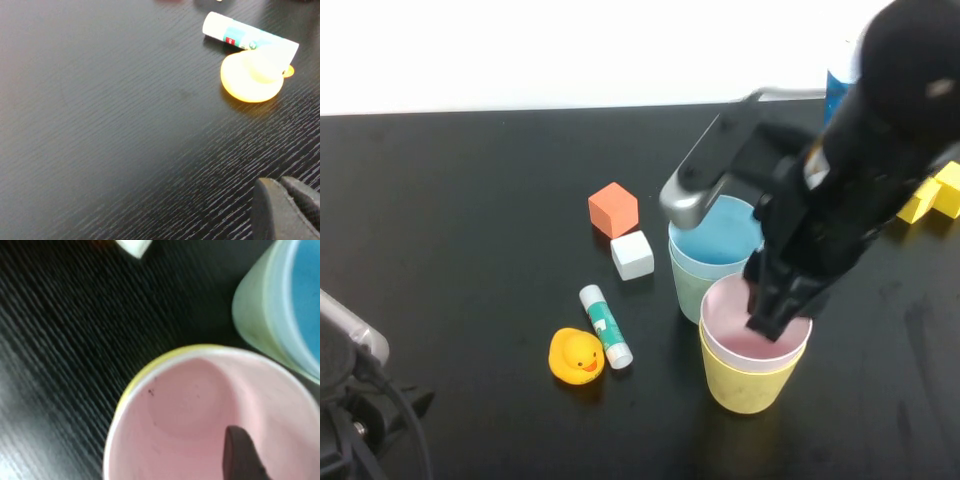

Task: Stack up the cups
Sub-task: Pick up the yellow cup

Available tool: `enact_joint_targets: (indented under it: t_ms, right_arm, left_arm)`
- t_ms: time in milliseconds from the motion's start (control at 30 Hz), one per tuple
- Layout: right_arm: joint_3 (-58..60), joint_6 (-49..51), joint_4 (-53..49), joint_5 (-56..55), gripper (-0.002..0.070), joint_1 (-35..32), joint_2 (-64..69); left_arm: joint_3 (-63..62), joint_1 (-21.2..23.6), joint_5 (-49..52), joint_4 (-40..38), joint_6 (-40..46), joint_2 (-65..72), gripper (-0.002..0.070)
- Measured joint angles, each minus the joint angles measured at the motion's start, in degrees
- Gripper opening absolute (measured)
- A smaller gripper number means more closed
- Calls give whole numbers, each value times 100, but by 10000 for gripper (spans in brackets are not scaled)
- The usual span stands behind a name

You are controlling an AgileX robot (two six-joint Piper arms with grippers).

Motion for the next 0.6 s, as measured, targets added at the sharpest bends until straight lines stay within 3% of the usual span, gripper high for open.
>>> enact_joint_targets:
  t_ms: [167, 367, 600]
  right_arm:
    - [0, -277, 31, -23, 267, 0, 590]
    - [12, -506, 57, -53, 62, 0, 553]
    - [-15, -572, 0, -20, 62, 0, -634]
  left_arm:
    - [0, 0, 0, 0, 0, 0, -1]
    - [0, 0, 0, 71, 0, 0, -1]
    - [0, 0, 0, 151, 0, 0, -1]
